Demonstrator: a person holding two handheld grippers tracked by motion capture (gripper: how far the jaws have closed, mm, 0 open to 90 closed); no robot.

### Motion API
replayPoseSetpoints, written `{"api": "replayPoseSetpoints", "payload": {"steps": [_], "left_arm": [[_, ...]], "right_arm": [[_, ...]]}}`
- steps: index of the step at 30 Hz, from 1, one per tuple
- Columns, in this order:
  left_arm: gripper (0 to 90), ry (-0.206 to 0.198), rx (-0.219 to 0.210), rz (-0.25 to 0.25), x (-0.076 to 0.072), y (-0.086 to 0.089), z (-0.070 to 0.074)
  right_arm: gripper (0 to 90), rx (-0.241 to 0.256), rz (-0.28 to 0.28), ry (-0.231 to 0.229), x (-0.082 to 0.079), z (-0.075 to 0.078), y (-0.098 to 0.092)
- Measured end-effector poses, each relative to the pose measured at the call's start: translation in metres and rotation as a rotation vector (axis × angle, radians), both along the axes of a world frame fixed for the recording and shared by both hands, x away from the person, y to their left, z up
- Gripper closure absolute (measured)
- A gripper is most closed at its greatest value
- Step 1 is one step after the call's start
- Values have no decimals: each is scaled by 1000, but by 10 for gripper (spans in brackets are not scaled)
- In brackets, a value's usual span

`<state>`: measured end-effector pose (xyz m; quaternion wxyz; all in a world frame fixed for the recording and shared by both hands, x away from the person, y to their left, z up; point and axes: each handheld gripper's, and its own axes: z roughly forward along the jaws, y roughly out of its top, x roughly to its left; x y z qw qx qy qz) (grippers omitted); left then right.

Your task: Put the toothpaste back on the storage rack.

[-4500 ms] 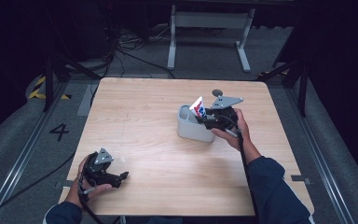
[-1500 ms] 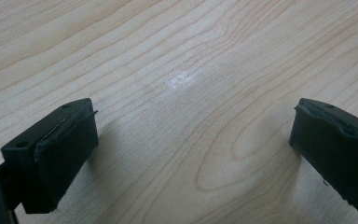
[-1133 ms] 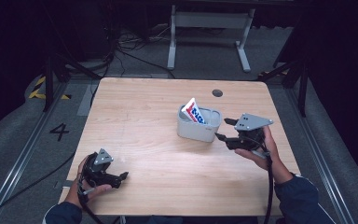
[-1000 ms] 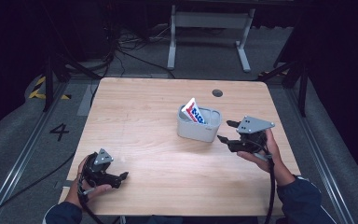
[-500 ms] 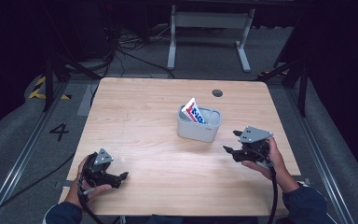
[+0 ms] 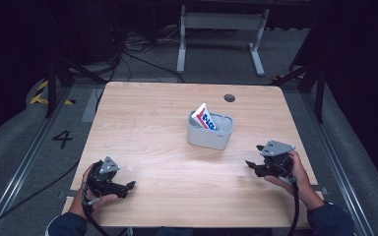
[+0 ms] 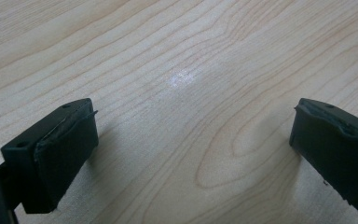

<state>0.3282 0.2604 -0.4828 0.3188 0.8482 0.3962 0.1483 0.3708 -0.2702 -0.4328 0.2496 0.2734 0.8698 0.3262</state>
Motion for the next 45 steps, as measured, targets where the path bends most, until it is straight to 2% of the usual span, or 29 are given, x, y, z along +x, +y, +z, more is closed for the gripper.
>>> {"api": "replayPoseSetpoints", "payload": {"steps": [11,16,18,24,33,40,43,45], "left_arm": [[15,-1,1,-2,0,0,0],[15,-1,1,-2,0,0,0],[14,-2,2,-7,1,0,0],[12,8,0,-3,1,0,0],[3,10,-5,-13,2,-1,0],[3,13,-7,-15,3,-1,0],[3,13,-7,-14,3,-1,0],[3,14,-7,-15,3,-1,0]], "right_arm": [[319,43,-43,61,-11,-13,-23],[309,55,-54,73,-16,-17,-29],[300,57,-75,73,-19,-21,-34],[269,104,-97,102,-28,-30,-50],[259,167,-169,151,-40,-43,-78],[246,178,-210,167,-42,-50,-89],[243,203,-223,176,-42,-51,-93],[243,219,-225,162,-43,-53,-96]]}}
